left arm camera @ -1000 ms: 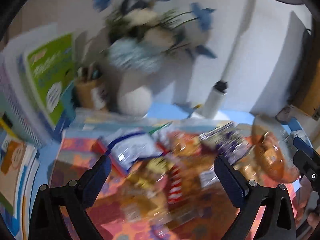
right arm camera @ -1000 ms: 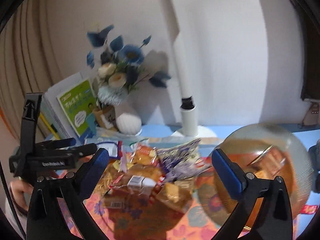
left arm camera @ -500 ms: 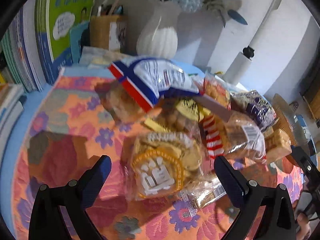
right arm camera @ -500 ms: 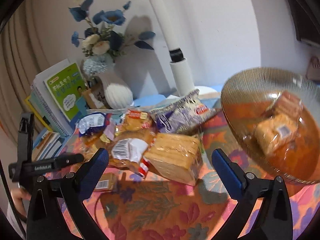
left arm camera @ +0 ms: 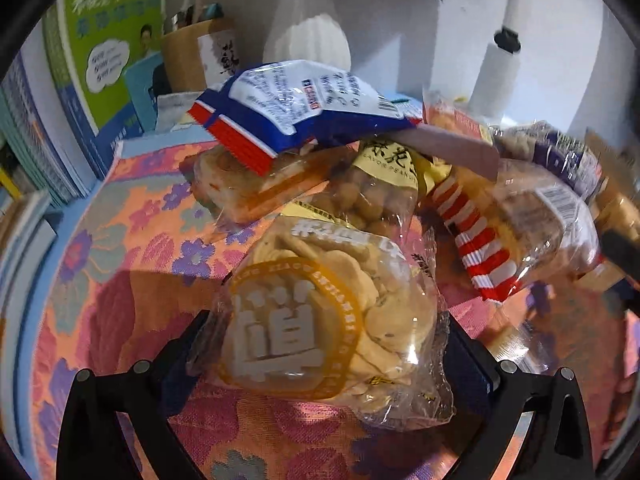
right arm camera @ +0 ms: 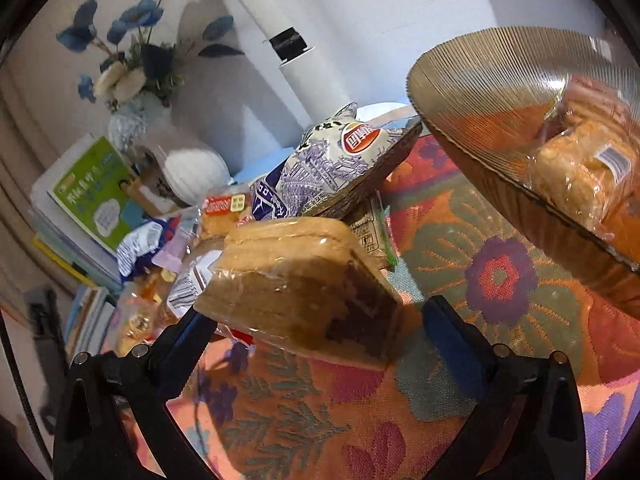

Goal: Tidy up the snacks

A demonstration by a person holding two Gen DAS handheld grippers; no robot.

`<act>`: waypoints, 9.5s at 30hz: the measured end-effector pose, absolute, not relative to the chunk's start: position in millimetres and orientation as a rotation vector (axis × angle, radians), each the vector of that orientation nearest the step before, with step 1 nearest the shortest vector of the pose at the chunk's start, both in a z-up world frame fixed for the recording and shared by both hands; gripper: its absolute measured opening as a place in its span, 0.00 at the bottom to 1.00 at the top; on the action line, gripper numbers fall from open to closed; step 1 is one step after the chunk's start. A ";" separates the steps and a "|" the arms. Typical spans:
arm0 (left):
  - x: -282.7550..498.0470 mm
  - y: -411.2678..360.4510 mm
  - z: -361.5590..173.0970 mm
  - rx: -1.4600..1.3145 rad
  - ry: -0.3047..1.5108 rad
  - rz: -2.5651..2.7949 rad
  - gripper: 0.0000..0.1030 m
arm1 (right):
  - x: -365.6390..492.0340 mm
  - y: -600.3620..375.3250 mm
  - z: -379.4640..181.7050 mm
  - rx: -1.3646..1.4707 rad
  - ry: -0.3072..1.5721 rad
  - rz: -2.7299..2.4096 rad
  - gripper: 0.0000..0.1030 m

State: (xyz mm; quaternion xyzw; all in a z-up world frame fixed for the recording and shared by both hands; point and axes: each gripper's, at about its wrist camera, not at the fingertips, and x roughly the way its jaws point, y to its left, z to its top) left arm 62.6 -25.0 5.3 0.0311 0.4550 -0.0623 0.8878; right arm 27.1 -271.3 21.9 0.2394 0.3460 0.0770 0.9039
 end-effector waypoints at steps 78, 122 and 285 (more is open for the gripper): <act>47.7 27.7 22.4 -0.209 0.764 -0.195 0.68 | 7.1 -287.3 31.9 0.601 0.506 0.236 0.56; 55.2 -68.5 146.4 -0.142 0.579 -0.388 0.68 | -58.0 -402.7 128.7 0.837 0.307 0.371 0.55; 115.9 75.2 59.0 -0.242 0.538 -0.418 0.41 | -15.8 -133.6 44.6 0.069 0.682 0.399 0.63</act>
